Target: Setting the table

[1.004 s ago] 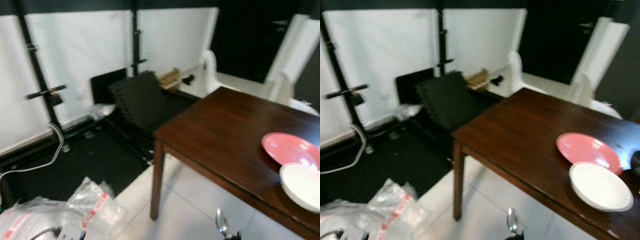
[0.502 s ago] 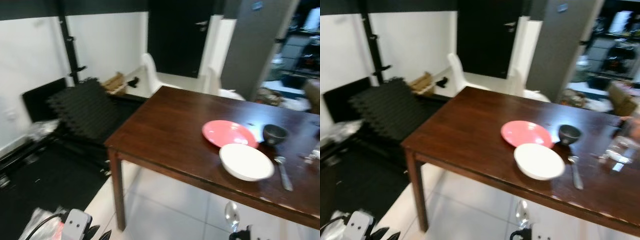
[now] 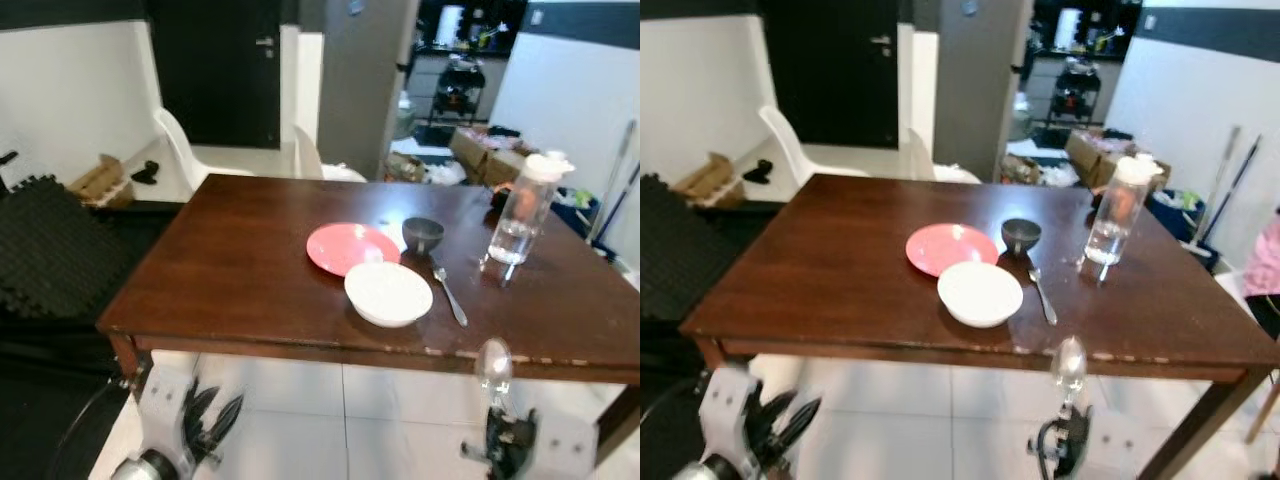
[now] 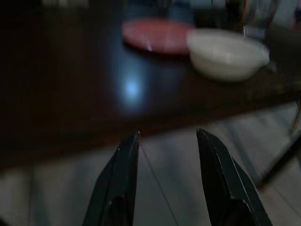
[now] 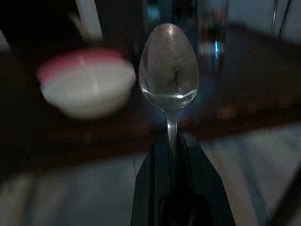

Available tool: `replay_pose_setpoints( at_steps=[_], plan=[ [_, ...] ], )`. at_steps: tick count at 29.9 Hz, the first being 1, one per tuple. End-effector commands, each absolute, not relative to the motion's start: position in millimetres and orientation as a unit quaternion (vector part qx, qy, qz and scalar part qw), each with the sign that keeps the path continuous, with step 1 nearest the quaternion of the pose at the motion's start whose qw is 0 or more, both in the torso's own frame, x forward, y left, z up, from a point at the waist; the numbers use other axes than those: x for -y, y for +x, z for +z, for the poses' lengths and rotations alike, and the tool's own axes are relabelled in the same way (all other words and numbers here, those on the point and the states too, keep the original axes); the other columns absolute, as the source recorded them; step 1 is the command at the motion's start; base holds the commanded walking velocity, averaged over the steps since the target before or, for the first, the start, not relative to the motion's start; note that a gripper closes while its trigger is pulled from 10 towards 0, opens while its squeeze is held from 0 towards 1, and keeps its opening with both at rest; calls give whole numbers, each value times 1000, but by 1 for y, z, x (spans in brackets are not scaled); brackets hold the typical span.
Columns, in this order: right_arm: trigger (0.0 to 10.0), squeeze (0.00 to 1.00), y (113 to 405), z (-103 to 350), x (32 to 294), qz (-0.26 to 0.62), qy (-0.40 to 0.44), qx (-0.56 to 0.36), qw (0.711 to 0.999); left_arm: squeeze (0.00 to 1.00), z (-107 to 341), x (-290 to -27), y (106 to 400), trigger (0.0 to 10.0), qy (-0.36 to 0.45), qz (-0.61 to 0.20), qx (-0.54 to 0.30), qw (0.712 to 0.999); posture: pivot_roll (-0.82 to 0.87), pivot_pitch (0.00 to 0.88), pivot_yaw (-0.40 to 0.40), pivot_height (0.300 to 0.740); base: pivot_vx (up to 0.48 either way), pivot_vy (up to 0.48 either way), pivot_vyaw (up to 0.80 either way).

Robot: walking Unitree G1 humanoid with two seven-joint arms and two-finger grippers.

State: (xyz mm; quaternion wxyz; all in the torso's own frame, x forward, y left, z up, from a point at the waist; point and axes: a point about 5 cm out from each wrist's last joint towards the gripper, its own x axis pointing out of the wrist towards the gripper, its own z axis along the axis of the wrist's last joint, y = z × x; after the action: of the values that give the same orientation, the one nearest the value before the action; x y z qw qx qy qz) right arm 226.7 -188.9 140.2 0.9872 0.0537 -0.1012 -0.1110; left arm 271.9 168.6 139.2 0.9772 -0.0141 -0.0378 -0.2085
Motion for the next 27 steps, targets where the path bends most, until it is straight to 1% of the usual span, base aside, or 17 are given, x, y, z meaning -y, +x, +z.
replay_pose_setpoints(
  at_steps=[1, 4, 10, 23, 27],
  plan=[
    [10000, 0, 228, 153, 192, -119, 42, 122, 984, 137, 143, -173, 273, 10000, -19, -187, 45, 981, -32, 66, 76, 740, 480, 0, 0],
    [10000, 0, 233, 169, 191, -115, 37, 149, 981, 149, 156, -174, 281, 10000, -14, -166, 66, 984, -34, 64, 77, 740, 480, 0, 0],
    [10000, 0, 234, 172, 192, -113, 33, 147, 982, 200, 160, -175, 284, 10000, -14, -151, 68, 986, -31, 65, 75, 740, 480, 0, 0],
    [10000, 0, 235, 167, 192, -114, 26, 125, 985, 196, 159, -167, 280, 10000, -18, -162, 60, 985, -30, 66, 76, 740, 480, 0, 0],
    [10000, 0, 236, 168, 190, -105, 15, 124, 987, 188, 158, -168, 279, 10000, -15, -163, 54, 985, -31, 69, 74, 740, 358, 0, 0]
  ],
)
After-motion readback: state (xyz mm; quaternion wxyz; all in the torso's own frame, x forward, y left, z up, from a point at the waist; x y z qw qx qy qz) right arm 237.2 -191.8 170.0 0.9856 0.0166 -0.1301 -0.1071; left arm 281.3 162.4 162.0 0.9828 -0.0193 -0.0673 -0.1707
